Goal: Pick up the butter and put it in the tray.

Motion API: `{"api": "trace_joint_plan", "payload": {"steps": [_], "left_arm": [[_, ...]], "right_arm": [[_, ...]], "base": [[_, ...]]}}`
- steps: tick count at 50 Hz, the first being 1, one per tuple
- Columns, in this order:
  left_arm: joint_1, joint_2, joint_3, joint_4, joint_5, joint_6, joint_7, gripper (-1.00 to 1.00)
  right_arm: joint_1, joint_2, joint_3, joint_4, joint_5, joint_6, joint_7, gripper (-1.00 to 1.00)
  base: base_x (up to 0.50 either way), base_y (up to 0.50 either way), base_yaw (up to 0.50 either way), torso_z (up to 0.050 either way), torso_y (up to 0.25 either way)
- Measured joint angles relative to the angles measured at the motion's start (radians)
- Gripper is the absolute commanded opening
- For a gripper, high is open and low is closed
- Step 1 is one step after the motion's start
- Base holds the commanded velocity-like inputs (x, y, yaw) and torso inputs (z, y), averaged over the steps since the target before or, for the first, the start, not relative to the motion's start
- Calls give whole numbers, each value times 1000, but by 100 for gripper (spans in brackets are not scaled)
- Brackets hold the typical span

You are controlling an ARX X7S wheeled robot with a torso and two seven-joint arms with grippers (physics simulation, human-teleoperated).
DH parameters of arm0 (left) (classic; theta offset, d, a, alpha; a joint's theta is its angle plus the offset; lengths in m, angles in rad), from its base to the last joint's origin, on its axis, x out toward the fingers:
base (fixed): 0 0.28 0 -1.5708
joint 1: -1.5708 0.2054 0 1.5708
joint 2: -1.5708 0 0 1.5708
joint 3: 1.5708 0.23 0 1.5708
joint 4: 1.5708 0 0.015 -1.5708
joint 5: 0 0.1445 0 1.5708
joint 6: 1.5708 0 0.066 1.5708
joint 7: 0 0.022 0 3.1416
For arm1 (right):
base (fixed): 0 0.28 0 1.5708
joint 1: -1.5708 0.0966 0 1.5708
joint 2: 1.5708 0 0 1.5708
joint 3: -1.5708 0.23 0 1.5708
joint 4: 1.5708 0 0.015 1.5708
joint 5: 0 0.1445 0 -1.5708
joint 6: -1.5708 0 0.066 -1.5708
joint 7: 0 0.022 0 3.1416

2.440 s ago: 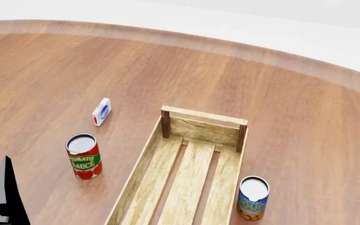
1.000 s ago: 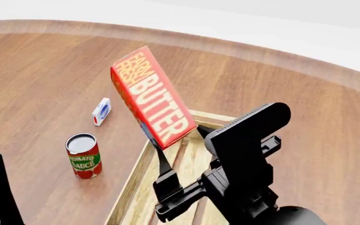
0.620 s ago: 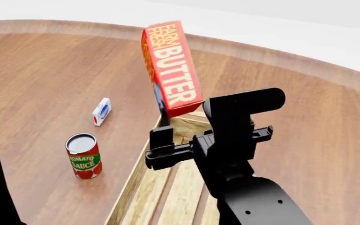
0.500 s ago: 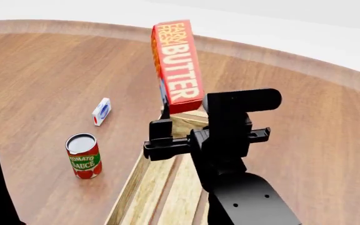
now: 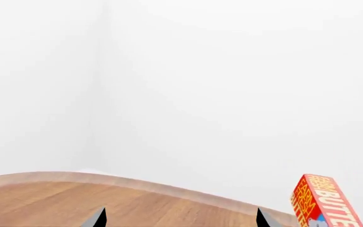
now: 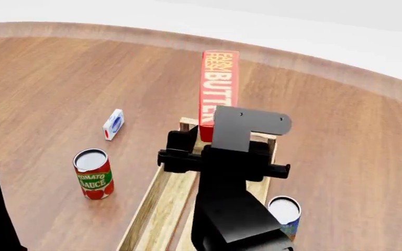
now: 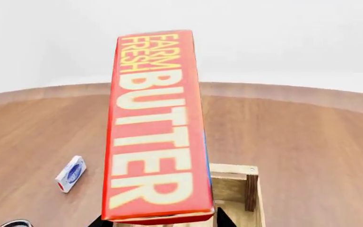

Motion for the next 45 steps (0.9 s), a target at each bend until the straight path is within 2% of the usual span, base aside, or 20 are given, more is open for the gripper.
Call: {"api": "trace_joint_plan", "payload": {"steps": [13,21,34,45], "left_arm": [[3,-4,-1,2,-4,3,-5,100],[3,-6,-3,1,-9,6,-7,100],[3,-8,-12,-15,-18,17,-7,100],[4,-10,-17,-24,-23,25,-7,100]], "right_arm": [[47,-11,-82,178,201,-123,106,-100],[87,-15,-186,298,357,-237,146,-100],[162,-18,-440,487,597,-395,213,-100],[225,-19,-743,606,878,-516,254,-100]], "base": [[0,0,0,0,2],[0,0,0,0,1],[0,0,0,1,2],[0,0,0,0,2]]}}
